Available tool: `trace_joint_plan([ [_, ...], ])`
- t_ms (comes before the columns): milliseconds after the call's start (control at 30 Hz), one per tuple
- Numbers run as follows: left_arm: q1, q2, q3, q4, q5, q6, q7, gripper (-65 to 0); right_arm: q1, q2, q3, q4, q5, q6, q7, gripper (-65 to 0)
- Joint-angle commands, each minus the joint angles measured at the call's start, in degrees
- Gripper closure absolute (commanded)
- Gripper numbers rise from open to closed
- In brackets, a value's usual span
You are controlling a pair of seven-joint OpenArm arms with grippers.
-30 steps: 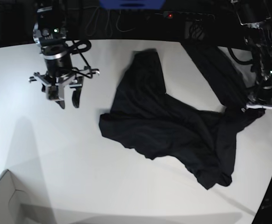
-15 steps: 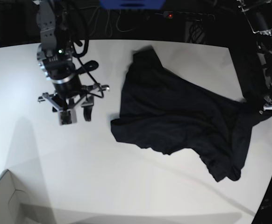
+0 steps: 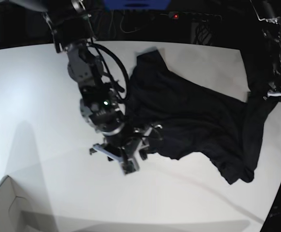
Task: Layout the t-shirt on the table in an organized manner, then fold the t-shirt properly
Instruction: 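Grasp the shirt fabric with the right gripper and drag it outward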
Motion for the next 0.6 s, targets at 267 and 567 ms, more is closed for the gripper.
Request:
trace_joint_plan([
  [267,3.1,-1.4,-0.5,1.5,-0.4,0.0,-1.8,-0.4,12.2,-7.4,-10.1,-30.8,0.2,9.8,16.9,-24.3],
  [567,3.7,0.3,-0.5,1.5,-0.4,0.0,-1.9,-0.4,14.2,-7.4,-10.1,-48.1,0.2,9.8,32.6,-29.1],
])
